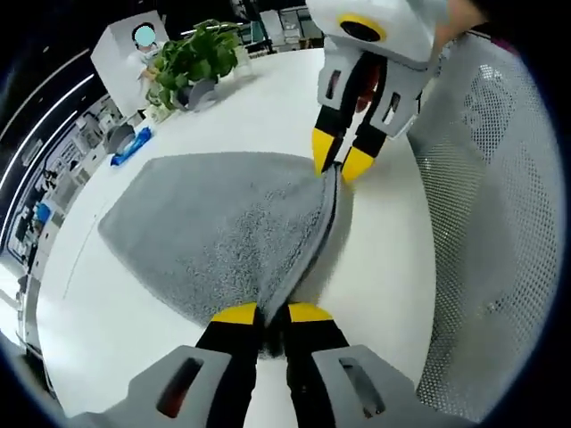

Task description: Fold the towel on the table until its edges align and the towel forms a compact rectangular stack.

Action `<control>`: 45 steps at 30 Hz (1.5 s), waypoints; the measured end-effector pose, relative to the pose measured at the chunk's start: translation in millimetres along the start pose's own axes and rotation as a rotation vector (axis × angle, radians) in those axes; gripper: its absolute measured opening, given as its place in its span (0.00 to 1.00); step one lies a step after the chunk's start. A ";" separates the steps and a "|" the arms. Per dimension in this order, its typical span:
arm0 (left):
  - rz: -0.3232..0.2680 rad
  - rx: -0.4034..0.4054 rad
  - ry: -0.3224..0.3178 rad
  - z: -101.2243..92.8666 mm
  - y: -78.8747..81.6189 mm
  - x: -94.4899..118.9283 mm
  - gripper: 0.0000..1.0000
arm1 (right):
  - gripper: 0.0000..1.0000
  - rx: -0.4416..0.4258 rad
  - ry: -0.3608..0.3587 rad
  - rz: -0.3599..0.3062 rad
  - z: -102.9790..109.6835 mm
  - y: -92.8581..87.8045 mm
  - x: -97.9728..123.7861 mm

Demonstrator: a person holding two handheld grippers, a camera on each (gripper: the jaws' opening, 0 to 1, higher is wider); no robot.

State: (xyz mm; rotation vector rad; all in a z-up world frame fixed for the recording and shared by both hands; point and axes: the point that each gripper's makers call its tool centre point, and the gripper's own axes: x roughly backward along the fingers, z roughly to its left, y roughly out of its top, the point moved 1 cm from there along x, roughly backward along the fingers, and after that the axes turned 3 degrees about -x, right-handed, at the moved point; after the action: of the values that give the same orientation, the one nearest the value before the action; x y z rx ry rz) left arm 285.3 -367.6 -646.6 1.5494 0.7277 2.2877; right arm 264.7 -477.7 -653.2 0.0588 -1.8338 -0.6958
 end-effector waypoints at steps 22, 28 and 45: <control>0.002 0.145 -0.032 6.1 15.5 52.0 0.08 | 0.04 -0.173 0.041 -0.067 -3.6 32.5 55.8; -0.005 0.158 -0.033 5.6 24.4 73.0 0.08 | 0.04 -0.183 0.048 -0.101 -0.3 44.3 77.5; -0.014 0.209 -0.056 -13.1 33.6 117.9 0.08 | 0.04 -0.147 0.072 -0.144 21.3 62.7 116.5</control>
State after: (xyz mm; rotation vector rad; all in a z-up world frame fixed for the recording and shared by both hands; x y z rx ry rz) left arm 229.5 -340.5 -540.0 1.6845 0.9858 2.2076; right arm 219.8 -459.4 -528.3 0.1191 -1.7165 -0.9167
